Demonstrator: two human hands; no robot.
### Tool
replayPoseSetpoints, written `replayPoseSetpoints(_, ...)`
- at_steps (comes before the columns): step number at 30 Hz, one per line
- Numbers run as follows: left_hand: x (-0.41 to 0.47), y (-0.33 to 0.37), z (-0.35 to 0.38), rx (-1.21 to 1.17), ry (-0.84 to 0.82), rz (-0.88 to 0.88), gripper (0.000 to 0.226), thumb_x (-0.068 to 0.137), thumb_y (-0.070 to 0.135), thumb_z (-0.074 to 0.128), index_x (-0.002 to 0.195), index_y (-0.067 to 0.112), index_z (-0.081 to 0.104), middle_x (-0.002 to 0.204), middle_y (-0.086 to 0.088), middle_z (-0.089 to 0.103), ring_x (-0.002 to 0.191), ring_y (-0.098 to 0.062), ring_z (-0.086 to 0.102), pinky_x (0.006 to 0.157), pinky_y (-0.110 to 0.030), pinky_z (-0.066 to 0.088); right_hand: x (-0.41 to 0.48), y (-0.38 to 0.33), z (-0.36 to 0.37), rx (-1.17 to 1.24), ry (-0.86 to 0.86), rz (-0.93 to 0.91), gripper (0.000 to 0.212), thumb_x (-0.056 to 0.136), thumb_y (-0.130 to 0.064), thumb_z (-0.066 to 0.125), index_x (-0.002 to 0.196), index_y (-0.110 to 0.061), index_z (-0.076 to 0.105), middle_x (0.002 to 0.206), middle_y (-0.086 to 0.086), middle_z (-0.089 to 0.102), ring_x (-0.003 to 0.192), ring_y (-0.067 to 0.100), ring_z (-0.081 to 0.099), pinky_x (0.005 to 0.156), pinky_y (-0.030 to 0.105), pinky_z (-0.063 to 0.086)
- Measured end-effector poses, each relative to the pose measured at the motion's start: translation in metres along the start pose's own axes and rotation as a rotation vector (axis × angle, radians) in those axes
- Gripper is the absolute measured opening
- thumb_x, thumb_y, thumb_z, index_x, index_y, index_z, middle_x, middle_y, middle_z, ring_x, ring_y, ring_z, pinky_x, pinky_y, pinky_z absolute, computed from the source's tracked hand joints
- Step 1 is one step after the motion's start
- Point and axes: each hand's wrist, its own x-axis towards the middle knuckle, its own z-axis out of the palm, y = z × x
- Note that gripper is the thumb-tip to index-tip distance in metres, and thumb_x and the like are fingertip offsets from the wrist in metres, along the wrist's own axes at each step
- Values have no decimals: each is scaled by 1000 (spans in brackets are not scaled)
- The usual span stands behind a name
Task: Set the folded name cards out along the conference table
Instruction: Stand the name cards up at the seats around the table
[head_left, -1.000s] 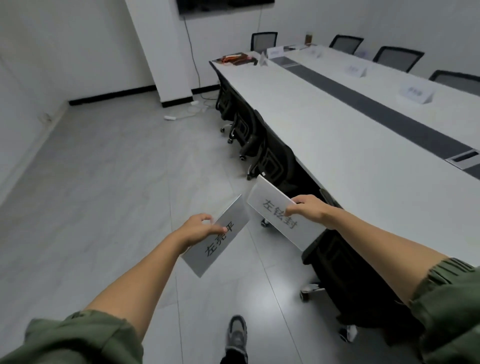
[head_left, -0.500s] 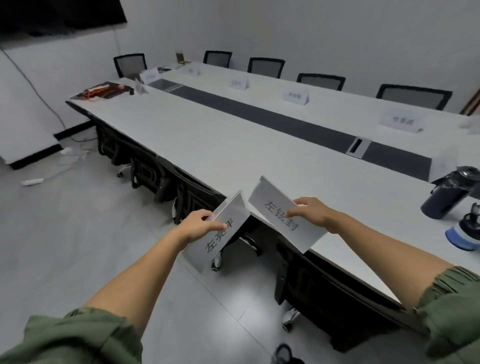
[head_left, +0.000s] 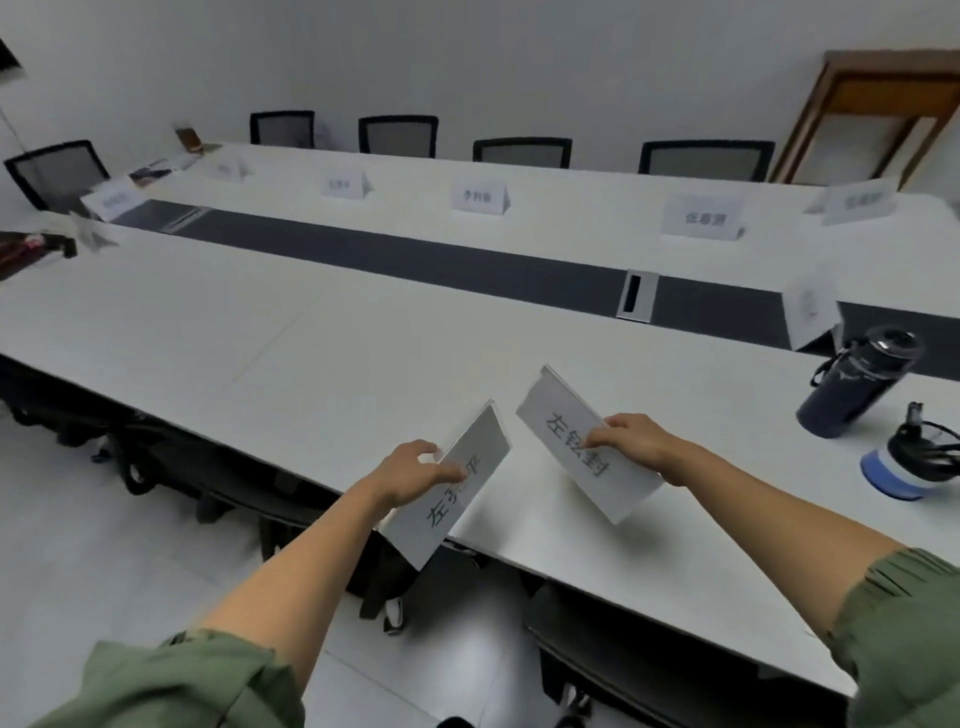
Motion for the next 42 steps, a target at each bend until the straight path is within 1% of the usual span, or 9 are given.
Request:
replayPoseSetpoints(6,87,29,-10,83,-98,-6,94,54,55,74,137,21,45,127,-8,58,104,-26,62,96,-46,50,54,15,-19,73,70,144,56,71,-43,80,112,-9,67,101,8,74,91,28,72,78,36,55)
replayPoseSetpoints(13,189,49,-20,196,-208,16,66,56,58,67,112,29,49,121,-1,54,107,-26,57,95,-42,48,116,23,-18,127,115,357,52,81,-41,76,113,-3,62,100,11,72,82,25,71,62,27,52)
replayPoseSetpoints(16,234,55,-26,253,-237,45,69,58,58,62,118,24,50,118,1,53,106,-24,56,87,-35,46,147,14,-16,113,122,409,50,82,-39,75,114,-4,61,101,11,70,83,24,70,61,28,53)
replayPoseSetpoints(22,295,54,-33,393,-287,99,73,72,53,68,133,20,46,126,-6,57,102,-23,56,77,-30,41,190,9,-5,-13,157,466,66,76,-46,74,128,-11,51,118,8,61,99,26,64,89,43,55)
replayPoseSetpoints(26,318,56,-41,451,-295,128,90,61,59,59,139,22,39,120,-8,58,101,-26,59,81,-33,48,209,-6,-1,-142,185,470,65,84,-37,69,137,-11,42,128,8,53,105,25,55,91,39,49)
replayPoseSetpoints(31,336,59,-48,448,-306,186,85,63,53,61,139,23,43,115,-2,63,97,-23,61,74,-28,45,222,-5,4,-270,231,488,61,85,-45,63,135,-14,46,125,7,58,96,23,55,87,37,49)
replayPoseSetpoints(37,349,57,-52,435,-270,213,59,78,34,74,132,21,55,105,0,60,91,-18,59,76,-26,43,227,-5,2,-345,247,459,62,87,-48,60,139,-19,45,128,6,59,98,24,56,80,34,46)
replayPoseSetpoints(40,351,59,-54,503,-297,208,64,76,38,75,134,21,52,112,-4,60,95,-19,60,80,-29,47,224,-1,1,-303,236,449,68,85,-52,63,142,-21,42,134,4,57,111,25,58,89,36,48)
replayPoseSetpoints(42,352,72,-54,605,-301,249,77,73,48,75,140,23,44,124,-7,54,109,-23,56,89,-36,48,214,1,-3,-222,259,443,76,83,-60,62,146,-24,40,140,3,54,118,25,56,96,39,45)
